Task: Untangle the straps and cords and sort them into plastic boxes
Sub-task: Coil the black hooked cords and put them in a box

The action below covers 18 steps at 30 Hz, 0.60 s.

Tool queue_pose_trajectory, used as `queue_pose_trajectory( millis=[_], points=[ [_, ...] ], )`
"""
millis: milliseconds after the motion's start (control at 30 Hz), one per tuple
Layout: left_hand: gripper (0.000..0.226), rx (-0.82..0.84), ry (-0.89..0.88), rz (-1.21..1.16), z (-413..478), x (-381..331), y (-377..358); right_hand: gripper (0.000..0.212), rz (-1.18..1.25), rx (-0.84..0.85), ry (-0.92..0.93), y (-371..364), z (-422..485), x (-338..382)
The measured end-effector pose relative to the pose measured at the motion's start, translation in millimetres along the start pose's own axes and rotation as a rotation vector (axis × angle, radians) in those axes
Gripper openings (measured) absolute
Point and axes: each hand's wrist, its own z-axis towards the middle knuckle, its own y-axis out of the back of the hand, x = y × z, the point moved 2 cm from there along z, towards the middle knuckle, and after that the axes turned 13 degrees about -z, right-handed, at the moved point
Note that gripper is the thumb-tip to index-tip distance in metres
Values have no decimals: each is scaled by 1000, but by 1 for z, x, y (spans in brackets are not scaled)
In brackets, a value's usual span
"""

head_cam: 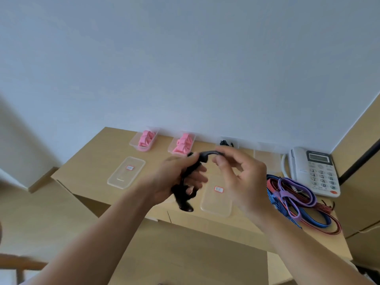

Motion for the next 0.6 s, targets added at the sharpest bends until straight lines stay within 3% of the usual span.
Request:
queue_pose_trajectory(
  millis=[167,300,400,467,600],
  points=[
    [71,238,159,729,-17,-1,8,21,128,28,-52,2,18,9],
    [86,149,117,1229,-20,-17,9,25,122,50,-11,1,24,21],
    [63,88,-129,1113,-14,-24,8,26,152,59,-15,2,26,25],
    [41,225,-236,824,-8,-23,1,26,151,53,-37,3,27,26],
    [19,348,-216,456,7,-9,-7,25,59,-67,-51,14,30,25]
  ],
)
